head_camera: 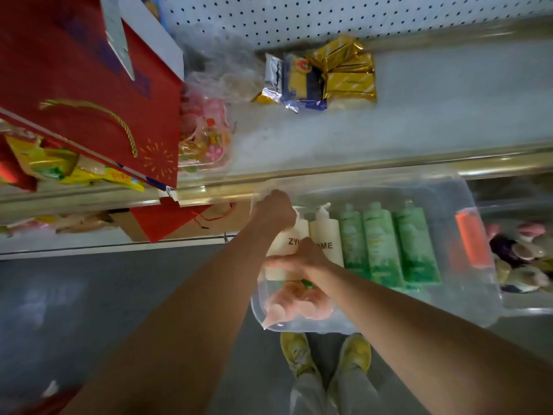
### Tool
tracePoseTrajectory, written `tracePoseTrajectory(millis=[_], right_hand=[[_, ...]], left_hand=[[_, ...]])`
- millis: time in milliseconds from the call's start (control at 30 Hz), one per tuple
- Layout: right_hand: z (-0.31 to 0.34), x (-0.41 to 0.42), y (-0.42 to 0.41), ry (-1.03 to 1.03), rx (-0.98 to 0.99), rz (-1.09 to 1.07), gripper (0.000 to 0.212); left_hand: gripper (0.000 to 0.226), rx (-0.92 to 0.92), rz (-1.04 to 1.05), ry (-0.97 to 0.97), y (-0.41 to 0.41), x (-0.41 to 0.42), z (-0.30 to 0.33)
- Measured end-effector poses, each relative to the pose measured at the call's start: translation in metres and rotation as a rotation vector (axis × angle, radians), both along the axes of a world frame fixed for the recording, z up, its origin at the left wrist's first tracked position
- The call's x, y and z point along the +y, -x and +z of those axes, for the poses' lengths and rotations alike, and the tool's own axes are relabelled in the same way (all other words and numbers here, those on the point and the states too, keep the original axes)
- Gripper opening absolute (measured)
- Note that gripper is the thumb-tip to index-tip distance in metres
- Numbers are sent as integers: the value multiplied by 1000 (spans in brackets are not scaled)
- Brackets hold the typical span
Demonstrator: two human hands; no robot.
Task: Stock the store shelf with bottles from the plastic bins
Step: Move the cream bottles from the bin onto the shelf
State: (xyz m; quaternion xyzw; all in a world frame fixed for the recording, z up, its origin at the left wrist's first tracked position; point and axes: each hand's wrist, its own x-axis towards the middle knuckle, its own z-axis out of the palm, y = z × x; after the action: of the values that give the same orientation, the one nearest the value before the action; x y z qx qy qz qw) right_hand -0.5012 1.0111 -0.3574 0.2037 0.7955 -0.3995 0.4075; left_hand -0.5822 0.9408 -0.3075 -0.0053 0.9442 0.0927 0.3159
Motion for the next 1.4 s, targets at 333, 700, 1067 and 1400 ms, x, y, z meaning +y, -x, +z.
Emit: tracePoseTrajectory(millis=[333, 700, 1067, 1400], right_hand=[[8, 8, 0, 10, 11, -157, 50], [75, 51, -14, -1, 268, -12, 87], [191, 89, -15, 301, 370, -77, 66], [302, 101, -9, 404, 625, -20, 68]], left_hand=[[53, -123, 234, -304, -8, -18, 6], [56, 53, 539, -536, -28, 6, 51], [57, 211, 645, -923, -44, 3, 180], [45, 493, 500, -1033, -54, 5, 299]])
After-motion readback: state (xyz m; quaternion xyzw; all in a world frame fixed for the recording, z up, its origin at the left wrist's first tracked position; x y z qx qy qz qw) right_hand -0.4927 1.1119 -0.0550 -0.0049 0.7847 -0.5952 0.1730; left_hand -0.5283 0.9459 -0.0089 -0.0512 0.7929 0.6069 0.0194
